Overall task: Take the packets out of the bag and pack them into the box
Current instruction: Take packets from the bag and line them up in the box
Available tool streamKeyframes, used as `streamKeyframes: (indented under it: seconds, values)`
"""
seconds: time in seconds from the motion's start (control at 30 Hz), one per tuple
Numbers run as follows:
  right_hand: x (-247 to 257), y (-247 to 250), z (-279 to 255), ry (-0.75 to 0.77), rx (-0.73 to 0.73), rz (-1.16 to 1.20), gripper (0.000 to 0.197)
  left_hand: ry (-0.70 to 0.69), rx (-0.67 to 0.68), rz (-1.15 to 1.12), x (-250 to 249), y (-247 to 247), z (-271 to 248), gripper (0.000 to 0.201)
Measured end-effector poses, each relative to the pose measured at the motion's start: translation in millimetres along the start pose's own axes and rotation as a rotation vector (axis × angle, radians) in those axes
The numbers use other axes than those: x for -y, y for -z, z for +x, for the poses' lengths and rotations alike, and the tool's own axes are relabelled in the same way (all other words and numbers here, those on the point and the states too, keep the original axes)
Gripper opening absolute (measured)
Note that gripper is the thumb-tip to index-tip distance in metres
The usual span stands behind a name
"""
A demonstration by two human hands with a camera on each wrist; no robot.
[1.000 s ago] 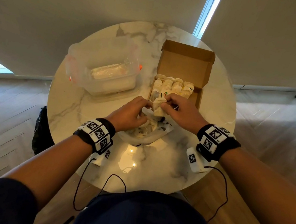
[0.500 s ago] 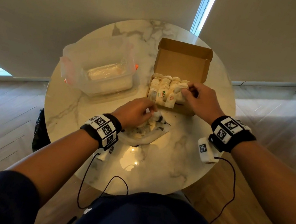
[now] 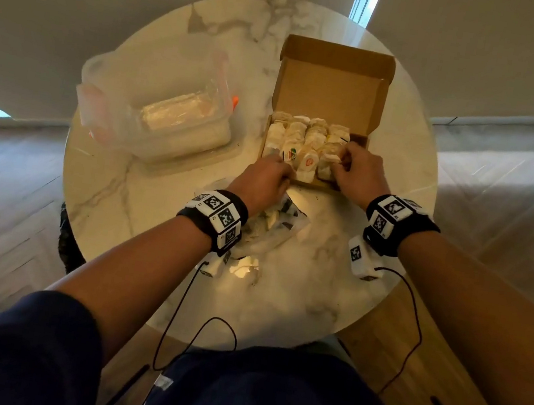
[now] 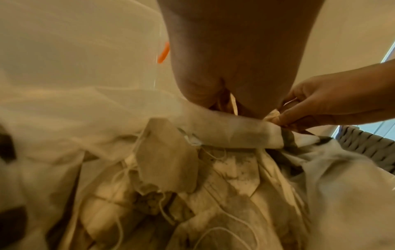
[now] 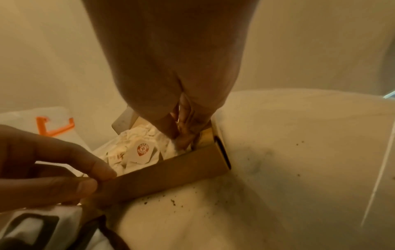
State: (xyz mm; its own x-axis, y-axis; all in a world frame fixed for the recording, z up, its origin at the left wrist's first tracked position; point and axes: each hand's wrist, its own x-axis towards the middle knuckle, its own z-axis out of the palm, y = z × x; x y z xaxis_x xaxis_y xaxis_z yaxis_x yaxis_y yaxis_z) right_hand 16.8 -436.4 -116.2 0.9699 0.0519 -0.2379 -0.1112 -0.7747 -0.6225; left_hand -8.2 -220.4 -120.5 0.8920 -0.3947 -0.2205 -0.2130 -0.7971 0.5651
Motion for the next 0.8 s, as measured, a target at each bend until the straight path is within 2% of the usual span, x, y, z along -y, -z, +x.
streamKeyframes:
  seconds: [0.17,0.23,0.4,0.67,0.8]
  values:
    - [2,-14,4,-0.077,-0.102,0.087,0.015,-0.003,-0.024,0.001,6,-4,-1,0.023]
    - [0,-17,5,-0.098,-0.084,0.070,0.017,-0.007,-0.025,-0.002,6,-4,-1,0.023]
    - [-3,-25,10,-0.042,0.004,-0.023,0.018,0.002,-0.017,-0.001,4,-6,-1,0.024]
    - [1,-22,7,-0.069,-0.006,-0.007,0.023,-0.008,-0.016,-0.026,5,0,-3,0.024]
    - [5,-16,0,-0.040,-0.045,-0.044,0.023,-0.028,-0.080,-0.076,12,11,-14,0.020]
